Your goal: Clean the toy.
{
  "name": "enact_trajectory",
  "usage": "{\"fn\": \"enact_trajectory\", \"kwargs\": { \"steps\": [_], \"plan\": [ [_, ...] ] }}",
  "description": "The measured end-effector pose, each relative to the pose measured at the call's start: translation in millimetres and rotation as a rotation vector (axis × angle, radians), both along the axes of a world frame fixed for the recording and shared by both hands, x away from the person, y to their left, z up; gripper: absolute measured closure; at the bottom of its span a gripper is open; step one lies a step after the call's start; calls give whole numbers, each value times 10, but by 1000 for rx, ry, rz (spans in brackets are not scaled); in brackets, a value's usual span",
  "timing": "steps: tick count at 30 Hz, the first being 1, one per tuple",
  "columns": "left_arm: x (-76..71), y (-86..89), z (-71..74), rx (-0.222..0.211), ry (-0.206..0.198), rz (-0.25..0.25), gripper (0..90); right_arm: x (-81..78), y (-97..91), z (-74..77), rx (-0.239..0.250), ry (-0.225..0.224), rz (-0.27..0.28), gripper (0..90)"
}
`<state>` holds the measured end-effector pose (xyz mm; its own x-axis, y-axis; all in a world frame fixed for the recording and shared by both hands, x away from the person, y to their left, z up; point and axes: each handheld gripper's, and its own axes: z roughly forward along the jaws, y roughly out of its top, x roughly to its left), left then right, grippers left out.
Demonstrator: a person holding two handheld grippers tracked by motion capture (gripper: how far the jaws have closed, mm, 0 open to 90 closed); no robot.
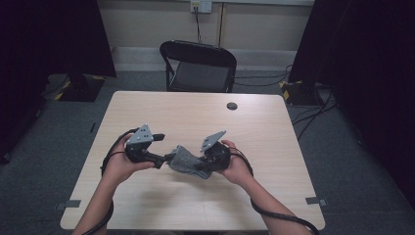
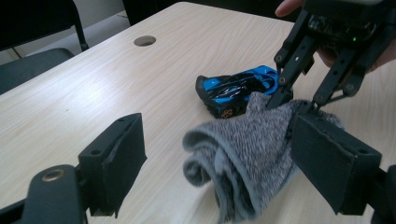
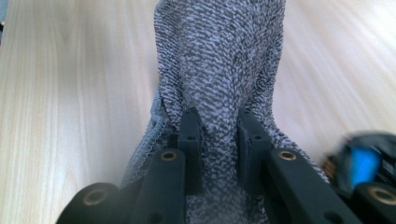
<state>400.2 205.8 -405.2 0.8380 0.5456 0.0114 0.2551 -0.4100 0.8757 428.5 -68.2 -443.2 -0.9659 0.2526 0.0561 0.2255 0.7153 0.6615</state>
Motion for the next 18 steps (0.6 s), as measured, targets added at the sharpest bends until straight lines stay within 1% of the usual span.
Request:
{"fn": "enact_trajectory", "kwargs": {
  "steps": [8, 14, 18],
  "plan": [
    [-91, 157, -132, -6, 18, 13, 181, -44, 387, -151, -40, 15, 82, 739],
    [-154, 201, -189, -17, 17, 12, 184, -41, 553, -256, -51, 25, 118, 712],
    [-167, 233, -237, -19, 23, 10, 189, -38, 601, -288, -47, 27, 132, 708]
  ]
}}
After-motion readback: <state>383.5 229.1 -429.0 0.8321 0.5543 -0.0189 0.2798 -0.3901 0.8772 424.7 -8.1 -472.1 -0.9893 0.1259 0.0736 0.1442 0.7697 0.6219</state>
